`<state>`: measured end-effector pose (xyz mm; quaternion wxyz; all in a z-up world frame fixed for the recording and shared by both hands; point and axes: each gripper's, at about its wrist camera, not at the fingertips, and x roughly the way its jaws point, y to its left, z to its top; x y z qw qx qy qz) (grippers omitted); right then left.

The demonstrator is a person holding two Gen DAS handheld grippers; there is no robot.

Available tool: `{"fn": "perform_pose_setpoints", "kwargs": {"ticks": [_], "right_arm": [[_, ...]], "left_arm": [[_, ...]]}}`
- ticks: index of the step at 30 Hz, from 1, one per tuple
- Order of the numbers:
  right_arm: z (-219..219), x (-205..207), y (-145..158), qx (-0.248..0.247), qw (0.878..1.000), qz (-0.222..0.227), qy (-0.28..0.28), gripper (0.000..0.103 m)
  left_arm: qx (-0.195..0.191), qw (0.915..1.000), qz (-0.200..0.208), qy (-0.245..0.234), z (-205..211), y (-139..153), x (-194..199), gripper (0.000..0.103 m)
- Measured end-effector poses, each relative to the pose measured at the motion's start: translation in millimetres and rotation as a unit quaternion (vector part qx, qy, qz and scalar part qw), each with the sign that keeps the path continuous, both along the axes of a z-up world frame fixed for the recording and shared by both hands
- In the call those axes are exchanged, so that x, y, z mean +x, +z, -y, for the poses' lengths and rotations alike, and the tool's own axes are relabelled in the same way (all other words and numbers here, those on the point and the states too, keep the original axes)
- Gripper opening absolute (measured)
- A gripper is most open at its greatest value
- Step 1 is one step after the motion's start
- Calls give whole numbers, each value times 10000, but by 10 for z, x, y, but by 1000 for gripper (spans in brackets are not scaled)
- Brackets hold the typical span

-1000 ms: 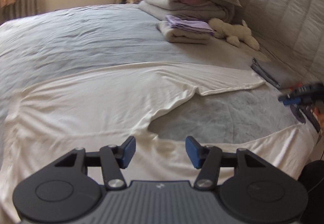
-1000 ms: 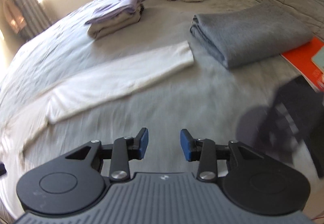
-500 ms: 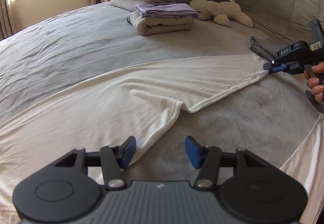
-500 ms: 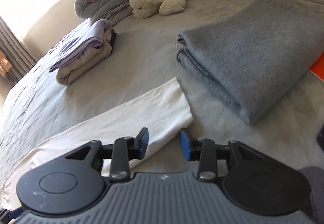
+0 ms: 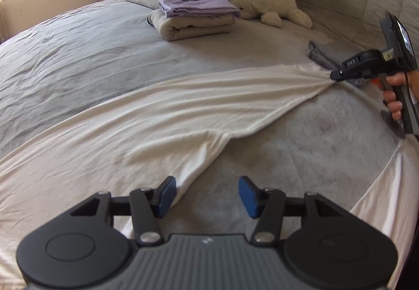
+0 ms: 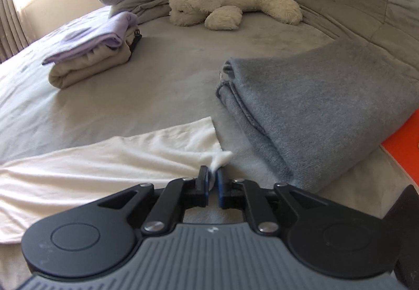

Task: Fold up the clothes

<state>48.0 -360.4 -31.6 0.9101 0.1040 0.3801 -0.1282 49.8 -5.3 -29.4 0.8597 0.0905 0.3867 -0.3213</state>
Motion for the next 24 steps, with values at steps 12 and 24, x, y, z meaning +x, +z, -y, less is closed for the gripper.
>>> {"fn": "perform_pose_setpoints", "kwargs": {"ticks": [12,24], "right_arm": [[-11,601,-40,-371,9987,-178,288,33],[-24,872,-46,-1270,9906,216,463,2]], "left_arm": [[51,9952,-1,982,-112,6,808,54],[89,9946,309,986,39,-161,996,57]]}}
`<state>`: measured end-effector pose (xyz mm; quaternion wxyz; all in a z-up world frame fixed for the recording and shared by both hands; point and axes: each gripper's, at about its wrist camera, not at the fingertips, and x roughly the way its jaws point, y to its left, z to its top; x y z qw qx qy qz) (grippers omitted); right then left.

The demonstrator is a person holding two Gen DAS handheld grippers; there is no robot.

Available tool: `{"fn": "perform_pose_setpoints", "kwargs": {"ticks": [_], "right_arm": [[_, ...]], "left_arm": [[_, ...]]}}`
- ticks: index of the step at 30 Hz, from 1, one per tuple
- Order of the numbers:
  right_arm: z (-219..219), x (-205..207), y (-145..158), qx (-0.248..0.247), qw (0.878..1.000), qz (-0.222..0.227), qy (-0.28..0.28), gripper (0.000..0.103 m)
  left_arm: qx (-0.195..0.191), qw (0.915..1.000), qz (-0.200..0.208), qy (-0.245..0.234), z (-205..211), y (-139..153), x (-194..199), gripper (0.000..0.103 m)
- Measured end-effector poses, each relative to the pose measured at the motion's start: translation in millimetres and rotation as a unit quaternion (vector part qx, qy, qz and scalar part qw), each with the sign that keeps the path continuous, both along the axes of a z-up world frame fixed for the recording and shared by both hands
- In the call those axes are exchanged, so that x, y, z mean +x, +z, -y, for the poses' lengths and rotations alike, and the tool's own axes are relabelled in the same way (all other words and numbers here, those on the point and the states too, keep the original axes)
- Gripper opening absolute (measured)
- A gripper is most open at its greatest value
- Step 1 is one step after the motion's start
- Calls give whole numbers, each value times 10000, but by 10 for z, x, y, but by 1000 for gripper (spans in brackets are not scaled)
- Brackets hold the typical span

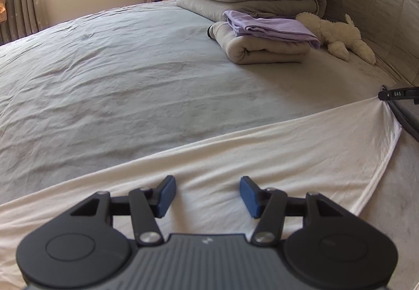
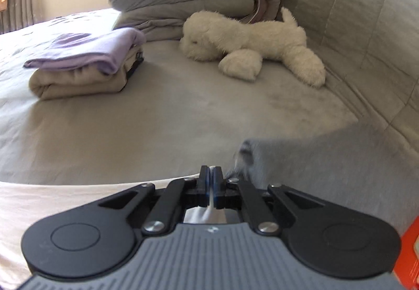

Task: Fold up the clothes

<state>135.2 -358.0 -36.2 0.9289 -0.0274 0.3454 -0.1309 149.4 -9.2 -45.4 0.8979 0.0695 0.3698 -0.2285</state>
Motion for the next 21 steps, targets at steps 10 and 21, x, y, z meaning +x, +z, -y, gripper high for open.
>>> {"fn": "perform_pose_setpoints", "kwargs": {"ticks": [10,21], "right_arm": [[-35,16,59,209,9996,-186,83,15],[-464,-299,1,82,9975,-579,389,31]], "left_arm": [[-206,9997,162,-35,-46,103,-134,60],[-35,9983,134,558,-559,176,-404,60]]}}
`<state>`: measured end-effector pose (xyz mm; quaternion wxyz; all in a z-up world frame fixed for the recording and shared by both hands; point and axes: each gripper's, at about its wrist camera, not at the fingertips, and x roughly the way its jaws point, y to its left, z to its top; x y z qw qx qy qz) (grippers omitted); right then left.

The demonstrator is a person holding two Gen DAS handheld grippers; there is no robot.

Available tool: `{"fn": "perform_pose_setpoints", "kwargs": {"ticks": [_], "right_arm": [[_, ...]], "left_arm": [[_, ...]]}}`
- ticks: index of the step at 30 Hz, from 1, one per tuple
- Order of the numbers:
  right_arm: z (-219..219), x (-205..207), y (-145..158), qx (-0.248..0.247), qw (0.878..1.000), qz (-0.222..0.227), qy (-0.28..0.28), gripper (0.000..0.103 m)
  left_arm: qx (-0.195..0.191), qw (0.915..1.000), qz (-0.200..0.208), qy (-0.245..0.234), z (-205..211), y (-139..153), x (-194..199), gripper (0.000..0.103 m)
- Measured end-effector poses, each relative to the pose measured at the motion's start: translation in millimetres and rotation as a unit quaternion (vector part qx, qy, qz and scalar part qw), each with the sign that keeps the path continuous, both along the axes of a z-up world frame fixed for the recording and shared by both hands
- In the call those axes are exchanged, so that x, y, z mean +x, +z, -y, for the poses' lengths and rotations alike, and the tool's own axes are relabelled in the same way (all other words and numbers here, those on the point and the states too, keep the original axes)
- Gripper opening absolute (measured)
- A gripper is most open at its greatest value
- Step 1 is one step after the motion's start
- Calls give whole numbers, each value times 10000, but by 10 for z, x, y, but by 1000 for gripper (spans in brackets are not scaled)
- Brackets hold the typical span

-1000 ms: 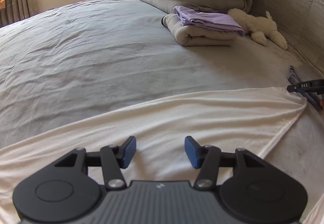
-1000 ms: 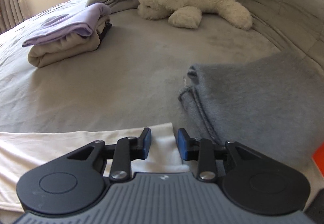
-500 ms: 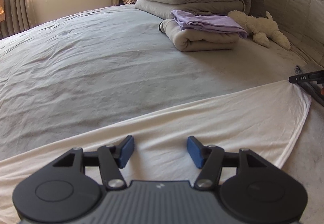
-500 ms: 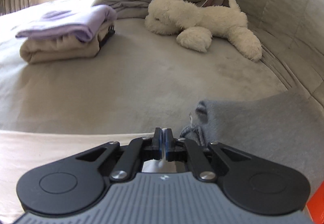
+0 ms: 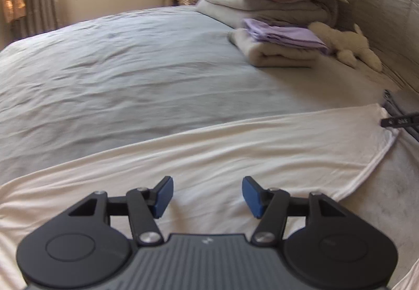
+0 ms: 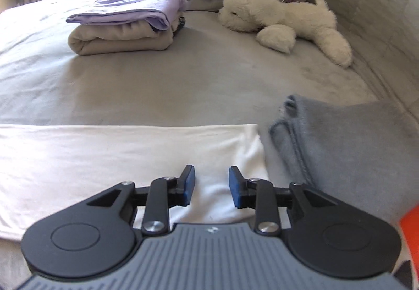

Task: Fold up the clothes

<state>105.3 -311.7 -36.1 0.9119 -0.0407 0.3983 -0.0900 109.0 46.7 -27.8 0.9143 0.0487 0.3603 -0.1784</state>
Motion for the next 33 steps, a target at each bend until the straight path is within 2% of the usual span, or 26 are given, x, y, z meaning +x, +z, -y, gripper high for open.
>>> {"fn": "perform_pose_setpoints", "kwargs": {"ticks": [9,14,17,25,30,33], "right_arm": [[-392,-248,222,372,9987,136,332,35],[-796,-294,254,434,9969,106,652,38],[-1047,-292,283,442,9953,85,861,39],[-1846,-277,316,527,9894,-59,1350,43],[-2450,-228,314,391,9809,-78,1902,48],[-2829,-175,283,447,9725,-103,2286,49]], "left_arm": [[-399,9938,-44,1040,-962,-3,-228,60],[-542,9886,-29,1404,-1423,-152,-461,60],[-715,9866,22,1466,-1658,-179,-577,60],[-779,9836,95,1622,-1847,9,-600,61],[-1310,9730,-252,1882,-2056,-11,-493,59],[-1533,9678,-297,1973,-2157,-14,-489,49]]}}
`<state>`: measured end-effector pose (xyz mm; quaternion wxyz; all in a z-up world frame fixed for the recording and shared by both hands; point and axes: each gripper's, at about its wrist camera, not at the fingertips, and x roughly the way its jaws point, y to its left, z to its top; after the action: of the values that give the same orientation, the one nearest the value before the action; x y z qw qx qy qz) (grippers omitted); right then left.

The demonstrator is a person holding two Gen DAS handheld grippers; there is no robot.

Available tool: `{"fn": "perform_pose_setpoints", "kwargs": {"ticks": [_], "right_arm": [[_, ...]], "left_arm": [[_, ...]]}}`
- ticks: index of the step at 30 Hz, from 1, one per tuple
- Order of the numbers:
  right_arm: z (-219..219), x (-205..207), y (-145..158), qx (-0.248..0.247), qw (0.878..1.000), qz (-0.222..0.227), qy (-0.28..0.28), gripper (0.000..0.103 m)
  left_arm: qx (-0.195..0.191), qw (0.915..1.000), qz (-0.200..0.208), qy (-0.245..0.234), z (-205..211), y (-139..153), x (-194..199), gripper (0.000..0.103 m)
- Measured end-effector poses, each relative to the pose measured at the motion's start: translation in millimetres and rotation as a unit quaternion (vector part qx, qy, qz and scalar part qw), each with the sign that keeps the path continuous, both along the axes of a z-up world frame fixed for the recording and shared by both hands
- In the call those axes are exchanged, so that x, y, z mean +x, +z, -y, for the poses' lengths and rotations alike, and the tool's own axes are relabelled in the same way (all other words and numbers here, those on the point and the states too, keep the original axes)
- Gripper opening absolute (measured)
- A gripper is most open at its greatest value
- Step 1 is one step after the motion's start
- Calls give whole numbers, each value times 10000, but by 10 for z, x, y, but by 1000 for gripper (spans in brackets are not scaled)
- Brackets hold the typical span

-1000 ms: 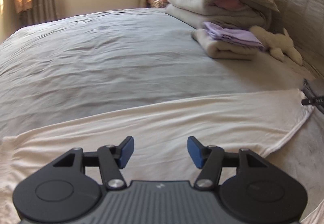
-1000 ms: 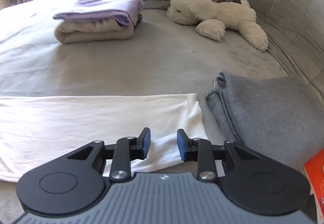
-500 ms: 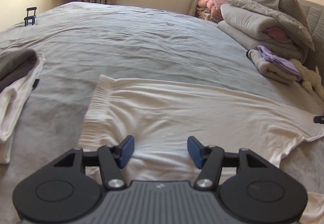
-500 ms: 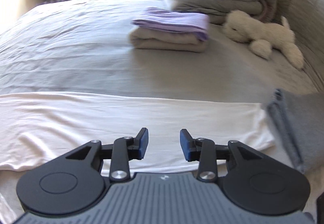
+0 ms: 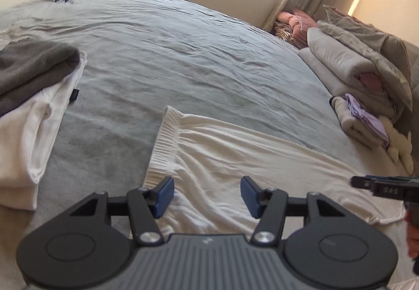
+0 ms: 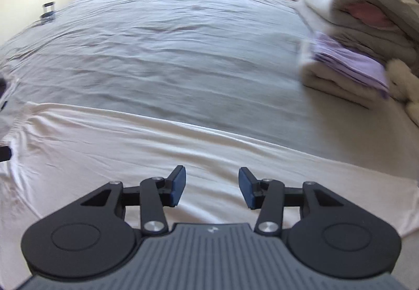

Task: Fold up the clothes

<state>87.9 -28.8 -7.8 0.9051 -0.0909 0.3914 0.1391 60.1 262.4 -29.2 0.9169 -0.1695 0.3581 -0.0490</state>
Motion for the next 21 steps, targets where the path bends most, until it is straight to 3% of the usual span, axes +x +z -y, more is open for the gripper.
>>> {"fn": "perform_pose_setpoints", "kwargs": {"ticks": [4,13,21], "right_arm": [[-483,80,-72,191,9984,-137,522,52],[-1208,222,-242,-199,9882,-72,1519,61],[-1305,530,-315,-268,9826,-304,1813,67]], "left_arm": [[-111,9999,65,-43,-74,-11,3,37],[-477,9984,14,-292,-169,-111,134,19],[-324,9985,-315,-303,-68,-225,277,18]]}}
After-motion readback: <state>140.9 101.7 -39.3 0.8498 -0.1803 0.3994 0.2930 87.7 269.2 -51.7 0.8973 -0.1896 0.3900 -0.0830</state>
